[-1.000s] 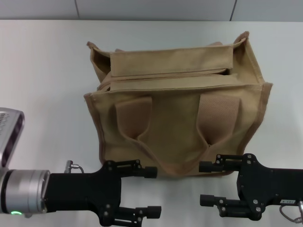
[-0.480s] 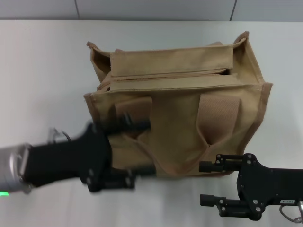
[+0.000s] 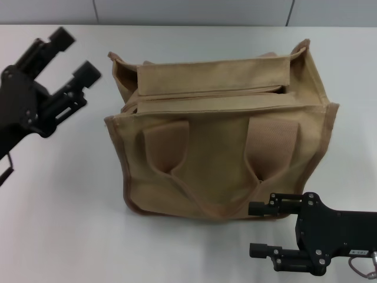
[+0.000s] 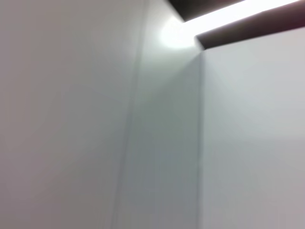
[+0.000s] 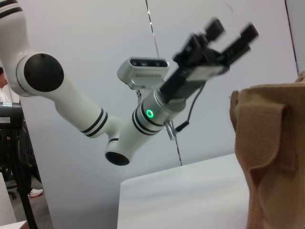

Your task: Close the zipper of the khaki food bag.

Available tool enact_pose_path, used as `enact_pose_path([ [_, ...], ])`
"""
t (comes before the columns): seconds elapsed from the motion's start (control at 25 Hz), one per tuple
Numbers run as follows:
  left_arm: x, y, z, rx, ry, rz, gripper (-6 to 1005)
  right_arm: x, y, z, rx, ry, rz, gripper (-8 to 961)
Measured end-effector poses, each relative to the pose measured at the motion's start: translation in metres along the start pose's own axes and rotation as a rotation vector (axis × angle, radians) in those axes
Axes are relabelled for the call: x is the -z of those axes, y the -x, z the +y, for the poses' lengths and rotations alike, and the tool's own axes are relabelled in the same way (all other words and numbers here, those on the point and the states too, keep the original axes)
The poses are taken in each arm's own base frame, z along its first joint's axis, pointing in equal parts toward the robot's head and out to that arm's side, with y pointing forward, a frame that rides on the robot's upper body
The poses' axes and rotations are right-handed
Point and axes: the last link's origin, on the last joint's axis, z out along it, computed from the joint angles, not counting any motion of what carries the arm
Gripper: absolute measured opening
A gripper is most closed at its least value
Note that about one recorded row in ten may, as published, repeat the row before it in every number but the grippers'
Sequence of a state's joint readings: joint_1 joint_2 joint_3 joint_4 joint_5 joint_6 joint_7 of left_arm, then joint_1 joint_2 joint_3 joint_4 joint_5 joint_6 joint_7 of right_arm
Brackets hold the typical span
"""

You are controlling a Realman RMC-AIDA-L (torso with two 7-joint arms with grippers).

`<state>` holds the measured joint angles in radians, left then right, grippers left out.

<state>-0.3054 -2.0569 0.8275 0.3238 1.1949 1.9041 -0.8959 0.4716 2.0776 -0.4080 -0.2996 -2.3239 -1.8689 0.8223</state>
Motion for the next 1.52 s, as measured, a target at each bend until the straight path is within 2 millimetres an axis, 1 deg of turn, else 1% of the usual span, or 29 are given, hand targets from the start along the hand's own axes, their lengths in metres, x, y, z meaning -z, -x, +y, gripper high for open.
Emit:
enact_pose_path([
  [0.12, 0.016, 0.004, -0.011, -0.029, -0.083, -0.088, 812, 0.0, 0.0, 0.0, 0.0, 0.0, 0.0, 637],
  [0.2, 0.028, 0.011, -0.018, -0.054, -0.114, -0.19, 811, 0.0, 0.0, 0.0, 0.0, 0.001, 0.0, 637],
  [0.28, 0.028, 0.011, -0.018, -0.054, -0.114, -0.19, 811, 0.0, 0.0, 0.0, 0.001, 0.001, 0.0, 637],
  [0.32, 0.031, 0.015, -0.019, -0.057, -0.117, -0.23, 811, 0.0, 0.001, 0.0, 0.001, 0.002, 0.0, 637],
  [0.36, 0.038, 0.021, -0.02, -0.056, -0.107, -0.312, 810, 0.0, 0.001, -0.001, 0.002, 0.002, 0.0, 637],
  [0.4, 0.039, 0.024, -0.019, -0.053, -0.092, -0.339, 810, 0.0, 0.001, -0.001, 0.001, 0.002, 0.001, 637],
  [0.48, 0.037, 0.028, -0.017, -0.049, -0.058, -0.376, 810, 0.0, 0.002, -0.002, 0.0, 0.004, 0.002, 637],
  [0.56, 0.029, 0.036, -0.015, -0.046, -0.018, -0.406, 809, -0.001, 0.003, -0.003, 0.0, 0.006, 0.003, 637],
  [0.64, 0.024, 0.04, -0.015, -0.06, -0.016, -0.416, 809, -0.001, 0.003, -0.003, 0.0, 0.006, 0.003, 637],
  [0.72, 0.024, 0.04, -0.015, -0.06, -0.016, -0.416, 809, -0.001, 0.003, -0.003, 0.0, 0.007, 0.002, 638],
  [0.76, 0.018, 0.046, -0.018, -0.131, -0.025, -0.427, 809, -0.001, 0.003, -0.003, 0.0, 0.007, 0.002, 638],
  [0.88, 0.017, 0.047, -0.02, -0.193, -0.045, -0.421, 808, -0.001, 0.002, -0.002, -0.002, 0.006, 0.002, 638],
  [1.04, 0.016, 0.049, -0.023, -0.225, -0.063, -0.431, 807, -0.001, 0.002, -0.002, -0.005, 0.005, 0.0, 638],
  [1.08, 0.014, 0.053, -0.026, -0.248, -0.076, -0.444, 807, -0.001, 0.002, -0.002, -0.006, 0.005, -0.001, 638],
  [1.48, 0.008, 0.049, -0.025, -0.283, -0.069, -0.406, 805, -0.002, 0.004, -0.005, -0.018, 0.004, -0.003, 638],
  [1.52, 0.008, 0.049, -0.025, -0.283, -0.067, -0.403, 770, -0.002, 0.004, -0.005, -0.018, 0.004, -0.003, 638],
])
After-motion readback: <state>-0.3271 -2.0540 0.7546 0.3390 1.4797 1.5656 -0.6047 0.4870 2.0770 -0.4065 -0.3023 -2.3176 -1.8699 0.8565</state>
